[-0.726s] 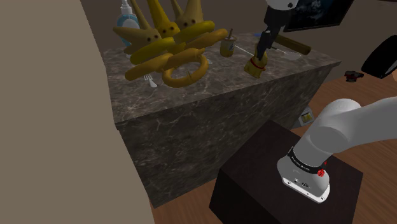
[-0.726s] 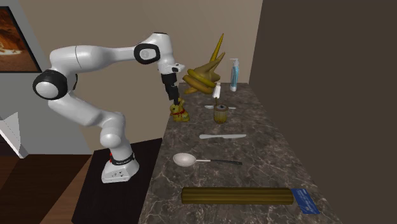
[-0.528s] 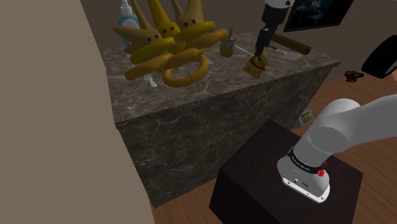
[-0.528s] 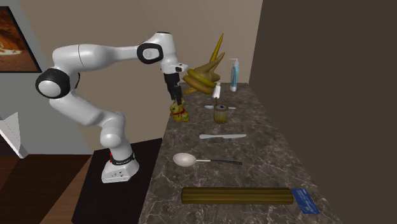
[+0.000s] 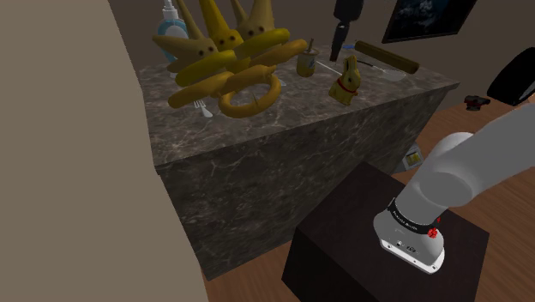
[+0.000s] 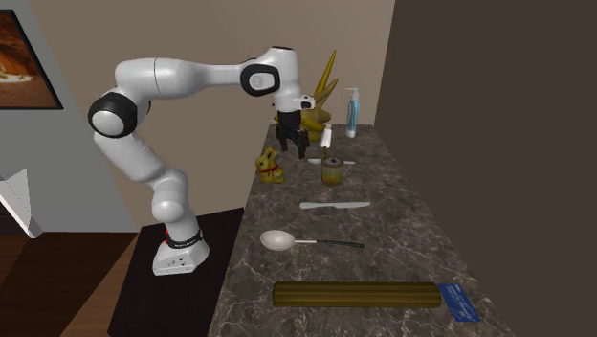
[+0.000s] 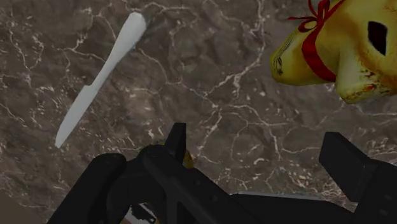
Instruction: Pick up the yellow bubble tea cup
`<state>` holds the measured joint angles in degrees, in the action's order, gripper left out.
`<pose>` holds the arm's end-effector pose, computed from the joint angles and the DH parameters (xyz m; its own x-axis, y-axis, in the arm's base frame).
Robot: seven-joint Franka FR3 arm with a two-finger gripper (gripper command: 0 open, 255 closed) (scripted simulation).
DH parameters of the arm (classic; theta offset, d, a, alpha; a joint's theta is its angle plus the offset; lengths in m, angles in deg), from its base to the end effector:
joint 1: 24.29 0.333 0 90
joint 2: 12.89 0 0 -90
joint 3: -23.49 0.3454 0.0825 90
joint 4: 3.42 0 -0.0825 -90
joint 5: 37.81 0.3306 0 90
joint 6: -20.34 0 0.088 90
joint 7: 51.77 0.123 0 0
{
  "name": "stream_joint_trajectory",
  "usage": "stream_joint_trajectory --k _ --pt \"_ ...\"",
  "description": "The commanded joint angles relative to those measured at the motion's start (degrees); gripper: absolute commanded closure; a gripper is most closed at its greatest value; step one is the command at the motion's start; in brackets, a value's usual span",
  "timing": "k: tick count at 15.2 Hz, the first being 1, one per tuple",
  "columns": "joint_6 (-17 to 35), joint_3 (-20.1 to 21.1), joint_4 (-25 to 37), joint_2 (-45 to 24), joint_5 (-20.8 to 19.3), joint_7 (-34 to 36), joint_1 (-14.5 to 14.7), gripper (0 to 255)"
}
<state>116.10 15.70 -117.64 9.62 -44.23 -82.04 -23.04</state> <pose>0.3694 -0.0672 0.6382 0.9081 0.4179 0.0278 0.4144 -0.9061 0.0857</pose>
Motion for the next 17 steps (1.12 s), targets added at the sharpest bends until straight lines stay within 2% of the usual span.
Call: stream_joint_trajectory --k 1,6,11,17 --pt "0.00 -1.41 4.70 -5.04 0.95 -4.56 0.71 0" --pt "-2.21 -4.15 18.65 -18.11 4.55 -15.76 1.34 0" --pt "-7.27 -5.05 35.91 -32.13 8.93 -25.58 0.32 0" --pt "-2.07 -4.79 29.33 -30.71 8.58 -25.43 0.47 0"
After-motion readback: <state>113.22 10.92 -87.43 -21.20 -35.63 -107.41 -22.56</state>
